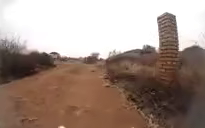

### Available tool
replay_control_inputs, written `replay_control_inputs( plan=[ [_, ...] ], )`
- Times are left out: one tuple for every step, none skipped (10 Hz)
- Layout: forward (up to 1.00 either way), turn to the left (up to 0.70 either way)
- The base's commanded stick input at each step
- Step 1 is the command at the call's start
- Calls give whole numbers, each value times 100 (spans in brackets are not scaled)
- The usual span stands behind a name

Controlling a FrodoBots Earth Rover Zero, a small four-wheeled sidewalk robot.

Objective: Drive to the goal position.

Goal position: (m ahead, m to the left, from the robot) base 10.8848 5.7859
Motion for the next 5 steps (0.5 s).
replay_control_inputs(
  plan=[
    [50,0],
    [50,0],
    [50,0],
    [50,15],
    [50,47]
  ],
)
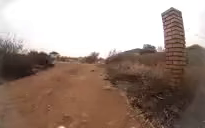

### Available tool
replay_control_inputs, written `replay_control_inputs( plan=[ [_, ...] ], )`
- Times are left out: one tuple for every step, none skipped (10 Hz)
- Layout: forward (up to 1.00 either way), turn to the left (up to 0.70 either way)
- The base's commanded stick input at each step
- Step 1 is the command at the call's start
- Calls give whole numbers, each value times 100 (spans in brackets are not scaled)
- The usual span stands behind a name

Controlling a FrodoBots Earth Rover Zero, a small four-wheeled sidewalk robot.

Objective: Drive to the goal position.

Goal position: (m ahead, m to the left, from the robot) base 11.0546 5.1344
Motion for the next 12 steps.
replay_control_inputs(
  plan=[
    [50,13],
    [50,0],
    [50,0],
    [50,0],
    [50,0],
    [50,0],
    [50,0],
    [50,0],
    [50,0],
    [50,0],
    [50,0],
    [50,0]
  ],
)
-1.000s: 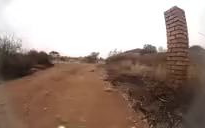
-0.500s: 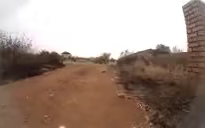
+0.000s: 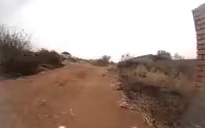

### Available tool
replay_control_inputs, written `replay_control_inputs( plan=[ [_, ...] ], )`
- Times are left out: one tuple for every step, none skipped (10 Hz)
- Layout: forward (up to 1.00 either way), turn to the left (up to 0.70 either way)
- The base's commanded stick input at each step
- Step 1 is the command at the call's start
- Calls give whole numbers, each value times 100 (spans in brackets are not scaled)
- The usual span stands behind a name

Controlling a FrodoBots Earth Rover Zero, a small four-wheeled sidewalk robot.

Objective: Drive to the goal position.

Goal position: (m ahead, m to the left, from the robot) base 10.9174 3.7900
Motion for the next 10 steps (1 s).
replay_control_inputs(
  plan=[
    [50,0],
    [50,0],
    [50,0],
    [50,0],
    [50,0],
    [50,0],
    [50,0],
    [50,0],
    [50,0],
    [50,0]
  ],
)
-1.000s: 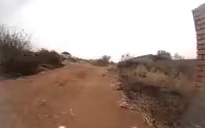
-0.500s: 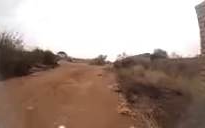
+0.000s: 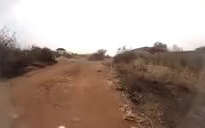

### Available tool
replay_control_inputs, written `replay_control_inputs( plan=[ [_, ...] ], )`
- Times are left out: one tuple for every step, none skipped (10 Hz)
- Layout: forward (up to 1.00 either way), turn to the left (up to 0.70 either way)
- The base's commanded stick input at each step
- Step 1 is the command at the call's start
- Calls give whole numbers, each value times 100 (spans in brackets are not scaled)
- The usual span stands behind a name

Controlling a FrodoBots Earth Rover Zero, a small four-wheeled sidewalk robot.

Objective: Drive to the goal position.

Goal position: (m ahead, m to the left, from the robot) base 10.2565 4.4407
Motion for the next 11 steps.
replay_control_inputs(
  plan=[
    [50,0],
    [50,0],
    [50,0],
    [50,4],
    [50,28],
    [50,50],
    [50,50],
    [50,22],
    [50,0],
    [50,0],
    [50,23]
  ],
)
